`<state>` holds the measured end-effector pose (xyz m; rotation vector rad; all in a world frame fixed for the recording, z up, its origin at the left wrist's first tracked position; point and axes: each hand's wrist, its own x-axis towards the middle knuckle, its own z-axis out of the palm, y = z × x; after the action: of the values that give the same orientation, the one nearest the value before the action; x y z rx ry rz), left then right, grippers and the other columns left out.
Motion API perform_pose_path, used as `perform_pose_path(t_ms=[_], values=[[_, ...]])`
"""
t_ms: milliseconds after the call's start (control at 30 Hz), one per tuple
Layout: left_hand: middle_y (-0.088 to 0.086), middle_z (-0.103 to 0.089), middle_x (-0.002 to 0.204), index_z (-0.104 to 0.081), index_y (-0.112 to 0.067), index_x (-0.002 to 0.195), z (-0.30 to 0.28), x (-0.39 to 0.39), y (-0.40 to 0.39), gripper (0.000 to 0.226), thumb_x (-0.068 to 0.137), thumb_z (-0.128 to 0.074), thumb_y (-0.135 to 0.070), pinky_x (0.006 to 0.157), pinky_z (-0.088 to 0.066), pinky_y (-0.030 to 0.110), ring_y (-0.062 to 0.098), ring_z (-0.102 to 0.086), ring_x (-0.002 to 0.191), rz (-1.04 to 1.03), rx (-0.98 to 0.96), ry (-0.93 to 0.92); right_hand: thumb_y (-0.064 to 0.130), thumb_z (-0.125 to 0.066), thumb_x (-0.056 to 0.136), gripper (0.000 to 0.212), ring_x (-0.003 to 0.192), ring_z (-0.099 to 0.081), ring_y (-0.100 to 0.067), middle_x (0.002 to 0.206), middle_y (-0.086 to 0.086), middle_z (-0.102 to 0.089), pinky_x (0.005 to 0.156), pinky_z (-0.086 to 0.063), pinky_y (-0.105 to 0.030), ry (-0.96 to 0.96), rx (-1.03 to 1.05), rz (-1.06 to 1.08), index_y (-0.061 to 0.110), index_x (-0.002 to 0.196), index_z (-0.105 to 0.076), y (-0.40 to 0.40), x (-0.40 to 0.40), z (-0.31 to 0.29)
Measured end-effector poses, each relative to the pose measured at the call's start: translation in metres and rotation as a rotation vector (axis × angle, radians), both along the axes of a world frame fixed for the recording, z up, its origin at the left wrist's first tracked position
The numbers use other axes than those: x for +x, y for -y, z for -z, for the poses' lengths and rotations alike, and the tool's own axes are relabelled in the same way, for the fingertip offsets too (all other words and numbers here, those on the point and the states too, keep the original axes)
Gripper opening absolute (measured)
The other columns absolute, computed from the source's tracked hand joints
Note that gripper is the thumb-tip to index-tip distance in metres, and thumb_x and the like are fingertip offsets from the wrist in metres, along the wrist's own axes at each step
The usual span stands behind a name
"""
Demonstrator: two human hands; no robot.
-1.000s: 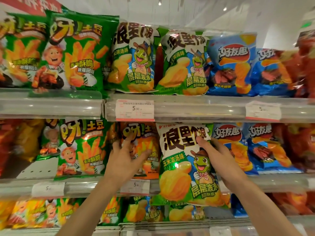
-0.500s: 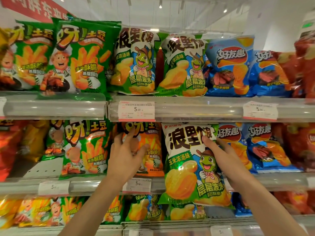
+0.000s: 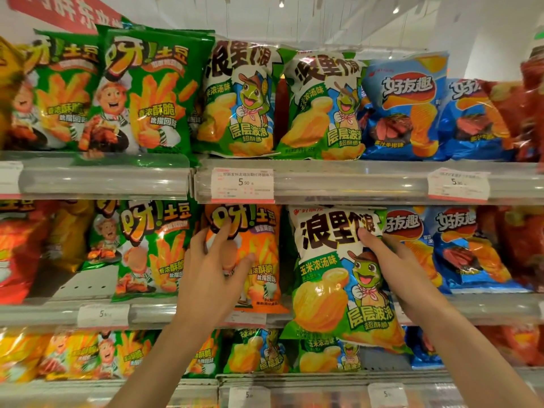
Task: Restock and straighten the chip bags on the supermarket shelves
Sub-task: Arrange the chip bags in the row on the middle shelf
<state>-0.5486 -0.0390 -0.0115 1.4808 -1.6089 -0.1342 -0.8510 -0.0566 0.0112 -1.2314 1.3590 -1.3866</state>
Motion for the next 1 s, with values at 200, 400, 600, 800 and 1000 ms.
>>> perform_pose_path(t_ms=[200,400,600,800,1000], values=[[-0.005,-0.022,0.161,-0.023,-0.052,0.154,0.012,0.008,-0.024,0.073,0.088,-0.047,-0.073,0.103,-0.046,0.046,0.024,-0.029,0.146,0.066,-0.090,0.076,0.063,-0.066,0.082,0.045,0.077,-0.077,-0.012,0.090,0.009,-0.079,0.065,-0.053,-0.033,-0.041,-0.010,-0.007,0.031,0.113,-0.061,-0.001,-0.003,0.004],[-0.010,-0.018,0.161,-0.020,-0.055,0.154,0.016,0.047,-0.040,0.073,0.088,-0.045,-0.076,0.104,-0.047,0.047,0.024,-0.036,0.141,0.056,-0.121,0.143,0.071,-0.068,0.076,0.076,0.100,-0.072,-0.021,0.117,0.001,-0.071,0.096,-0.053,-0.049,-0.077,-0.016,0.015,0.030,0.138,-0.050,0.002,0.008,0.003],[-0.011,-0.019,0.160,-0.023,-0.057,0.152,0.017,0.082,-0.058,0.072,0.087,-0.043,-0.080,0.098,-0.051,0.048,0.022,-0.039,0.137,0.009,-0.155,0.131,0.069,-0.065,0.080,0.035,0.071,-0.073,-0.001,0.084,0.019,-0.076,0.069,-0.052,-0.031,-0.150,-0.036,0.003,0.042,0.101,-0.059,0.010,0.043,-0.005],[-0.015,-0.021,0.157,-0.023,-0.057,0.152,0.020,0.115,-0.075,0.073,0.087,-0.048,-0.076,0.100,-0.051,0.055,0.021,-0.041,0.135,-0.039,-0.162,0.106,0.071,-0.061,0.082,0.062,0.093,-0.071,-0.013,0.107,0.011,-0.074,0.087,-0.052,-0.037,-0.165,-0.043,-0.002,0.031,0.130,-0.055,0.032,0.089,-0.008],[-0.009,-0.025,0.159,-0.027,-0.052,0.153,0.013,0.134,-0.083,0.073,0.087,-0.049,-0.074,0.106,-0.047,0.054,0.024,-0.042,0.139,-0.052,-0.172,0.087,0.065,-0.054,0.092,0.072,0.132,-0.051,-0.031,0.147,-0.006,-0.053,0.104,-0.041,-0.041,-0.201,-0.093,-0.002,0.021,0.147,-0.041,0.066,0.139,-0.019]])
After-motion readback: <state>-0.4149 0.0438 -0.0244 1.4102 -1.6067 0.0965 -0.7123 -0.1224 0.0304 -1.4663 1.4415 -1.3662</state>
